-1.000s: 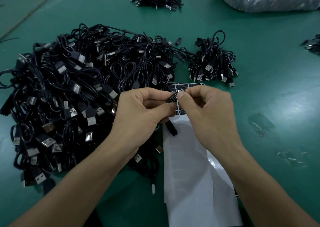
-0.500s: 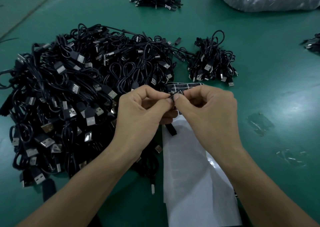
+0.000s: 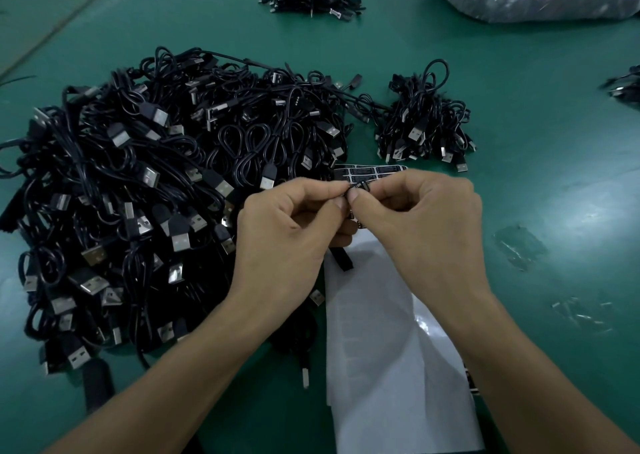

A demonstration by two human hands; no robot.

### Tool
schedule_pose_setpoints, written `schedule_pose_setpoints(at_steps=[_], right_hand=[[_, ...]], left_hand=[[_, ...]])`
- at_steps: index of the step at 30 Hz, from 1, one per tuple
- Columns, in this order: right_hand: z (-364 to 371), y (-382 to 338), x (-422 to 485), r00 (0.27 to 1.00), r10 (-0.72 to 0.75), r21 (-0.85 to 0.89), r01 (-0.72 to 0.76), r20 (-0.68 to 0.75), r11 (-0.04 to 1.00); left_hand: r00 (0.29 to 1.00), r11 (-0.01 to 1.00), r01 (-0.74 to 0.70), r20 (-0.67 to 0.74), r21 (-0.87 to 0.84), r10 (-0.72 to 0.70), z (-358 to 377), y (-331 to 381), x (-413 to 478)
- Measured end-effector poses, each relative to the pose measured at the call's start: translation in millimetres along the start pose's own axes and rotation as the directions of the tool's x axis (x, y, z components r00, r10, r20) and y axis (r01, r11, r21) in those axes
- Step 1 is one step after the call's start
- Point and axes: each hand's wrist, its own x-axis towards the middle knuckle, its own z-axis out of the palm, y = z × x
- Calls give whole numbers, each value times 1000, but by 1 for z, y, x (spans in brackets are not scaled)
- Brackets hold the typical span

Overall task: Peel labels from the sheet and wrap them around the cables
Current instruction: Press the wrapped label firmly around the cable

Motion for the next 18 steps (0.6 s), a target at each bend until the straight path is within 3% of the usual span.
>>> schedule_pose_setpoints(at_steps=[10, 18], right_hand=[[1, 0, -1, 1000, 0, -37, 0, -16, 999], [-2, 6, 2, 994, 81, -54, -85, -69, 995]], left_hand=[[999, 999, 20, -31, -28, -21, 1, -4, 0], [999, 999, 10, -38, -40, -12, -1, -3, 1]])
